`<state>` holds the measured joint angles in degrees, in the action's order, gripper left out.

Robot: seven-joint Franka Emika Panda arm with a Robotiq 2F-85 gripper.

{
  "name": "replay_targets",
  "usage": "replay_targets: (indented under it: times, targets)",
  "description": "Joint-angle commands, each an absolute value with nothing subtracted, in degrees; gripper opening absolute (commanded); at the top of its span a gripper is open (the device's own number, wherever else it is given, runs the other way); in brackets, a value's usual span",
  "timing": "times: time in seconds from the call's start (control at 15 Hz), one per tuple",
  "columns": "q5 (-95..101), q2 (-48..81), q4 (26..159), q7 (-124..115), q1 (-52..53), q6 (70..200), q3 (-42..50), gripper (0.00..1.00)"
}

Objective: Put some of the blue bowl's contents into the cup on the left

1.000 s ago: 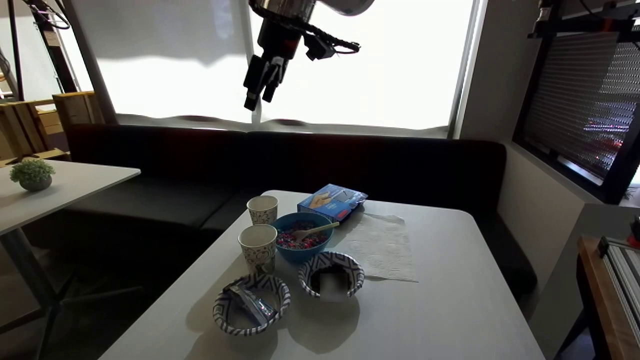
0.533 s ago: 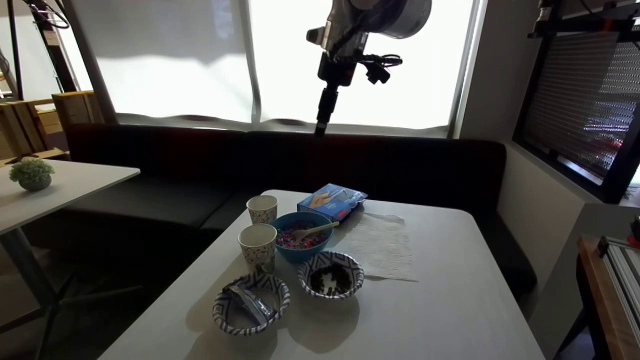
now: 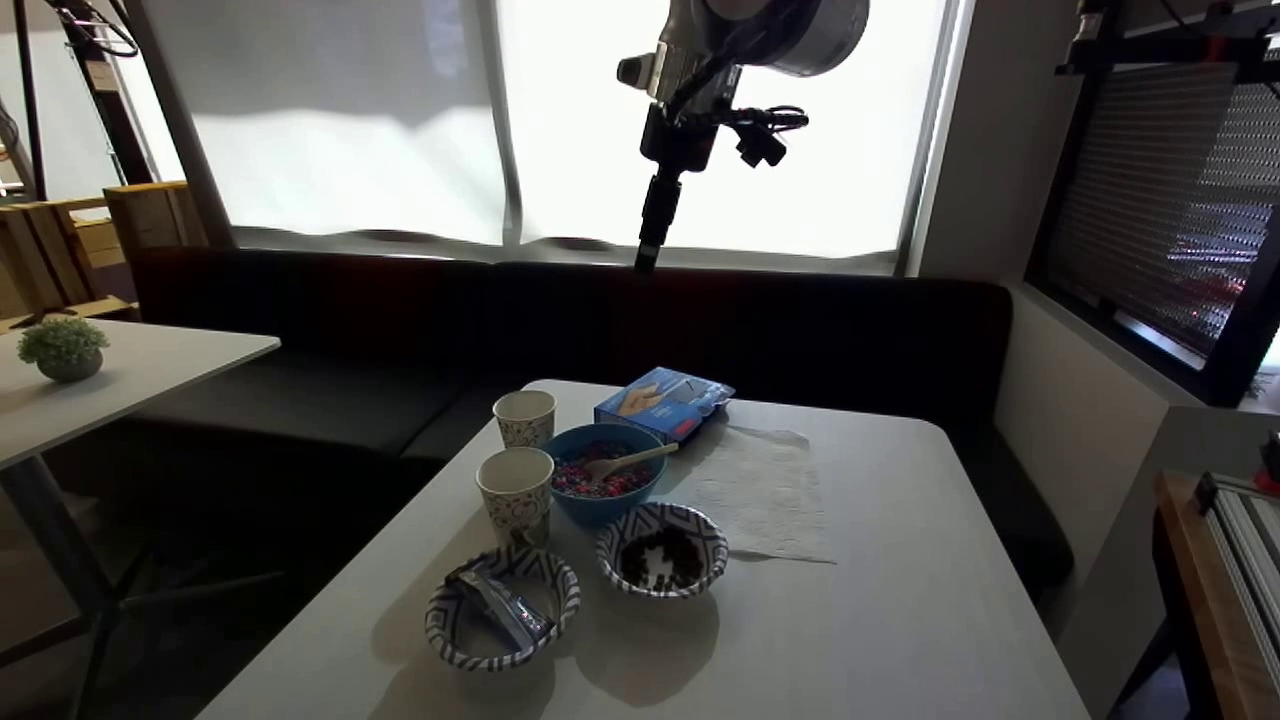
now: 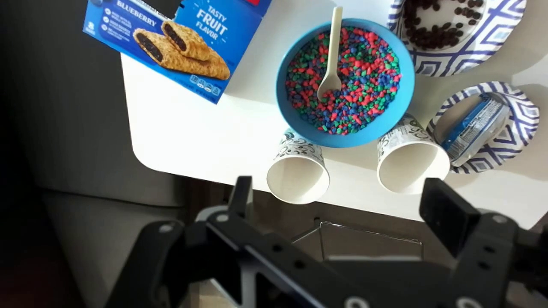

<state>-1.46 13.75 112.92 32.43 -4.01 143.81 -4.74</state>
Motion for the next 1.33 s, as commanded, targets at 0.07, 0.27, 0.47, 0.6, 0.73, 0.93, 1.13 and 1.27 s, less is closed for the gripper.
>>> replay_targets:
  times: [0.07,0.27,0.47,0.6,0.73,0.93,1.13,1.27]
  targets:
    - [2.8,11.6,118.7,31.9,-2.8,149.8,-4.2,1.0]
    - [1.1,9.4,126.6,33.9,-3.9,157.1,-5.0,1.0]
    - [-1.9,8.9,134.6,35.7,-5.5,166.4,-5.8,1.0]
    - [-5.0,9.8,138.5,39.4,-7.1,172.1,-7.0,1.0]
    - [-9.2,11.6,140.9,44.9,-10.0,176.6,-10.4,1.0]
    - [-13.3,15.2,141.3,51.8,-16.0,179.3,-17.6,1.0]
    - [-11.8,19.0,139.9,54.6,-19.1,178.9,-19.8,1.0]
    - [-10.3,21.1,138.5,55.1,-19.0,179.5,-18.4,1.0]
